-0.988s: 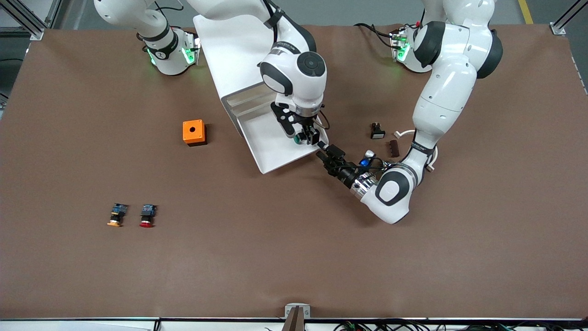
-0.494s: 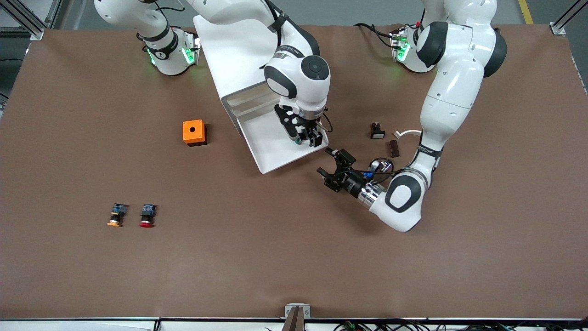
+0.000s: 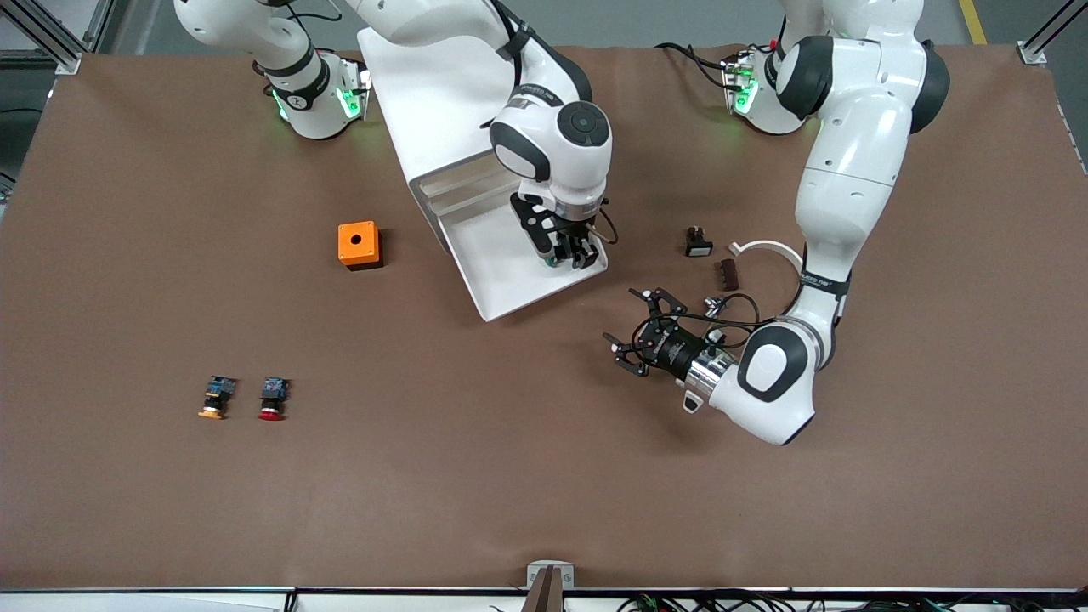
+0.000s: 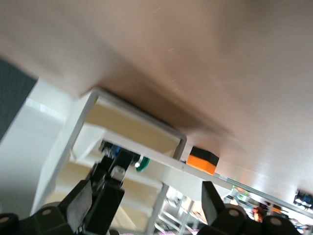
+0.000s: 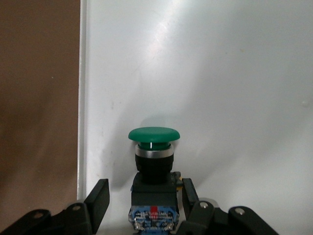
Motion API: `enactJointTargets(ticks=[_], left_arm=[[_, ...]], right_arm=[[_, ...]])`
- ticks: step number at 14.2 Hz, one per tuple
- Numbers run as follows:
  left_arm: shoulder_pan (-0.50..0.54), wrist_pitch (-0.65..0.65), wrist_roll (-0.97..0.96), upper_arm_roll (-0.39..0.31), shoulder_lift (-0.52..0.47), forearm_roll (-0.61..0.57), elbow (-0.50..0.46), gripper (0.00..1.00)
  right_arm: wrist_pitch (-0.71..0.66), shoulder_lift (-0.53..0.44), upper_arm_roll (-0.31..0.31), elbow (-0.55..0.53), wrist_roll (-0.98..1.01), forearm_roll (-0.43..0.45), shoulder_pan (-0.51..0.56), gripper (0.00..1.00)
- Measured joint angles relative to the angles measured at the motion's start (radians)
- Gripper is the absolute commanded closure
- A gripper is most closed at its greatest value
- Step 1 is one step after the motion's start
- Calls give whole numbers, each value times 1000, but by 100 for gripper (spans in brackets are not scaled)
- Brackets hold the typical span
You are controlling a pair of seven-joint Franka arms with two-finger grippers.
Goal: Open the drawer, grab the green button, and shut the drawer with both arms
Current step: 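Carry the green button beside the red button with the right gripper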
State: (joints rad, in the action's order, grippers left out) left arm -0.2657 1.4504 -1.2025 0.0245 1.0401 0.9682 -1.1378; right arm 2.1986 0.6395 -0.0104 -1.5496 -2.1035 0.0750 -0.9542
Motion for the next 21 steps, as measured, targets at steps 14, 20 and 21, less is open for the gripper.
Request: enactJointTargets(ticks=[14, 20, 21], left_arm=[[-139, 433, 283, 0, -95, -558, 4, 1], [-187, 510, 282, 0, -106, -707, 3, 1], [-188, 515, 282, -1, -112, -710, 3, 1]], right_arm=[[-17, 0, 20, 56, 495, -3, 135, 100], [-76, -8, 26, 76, 1128, -13, 399, 100], [-79, -7, 27, 73, 1227, -14, 444, 99]])
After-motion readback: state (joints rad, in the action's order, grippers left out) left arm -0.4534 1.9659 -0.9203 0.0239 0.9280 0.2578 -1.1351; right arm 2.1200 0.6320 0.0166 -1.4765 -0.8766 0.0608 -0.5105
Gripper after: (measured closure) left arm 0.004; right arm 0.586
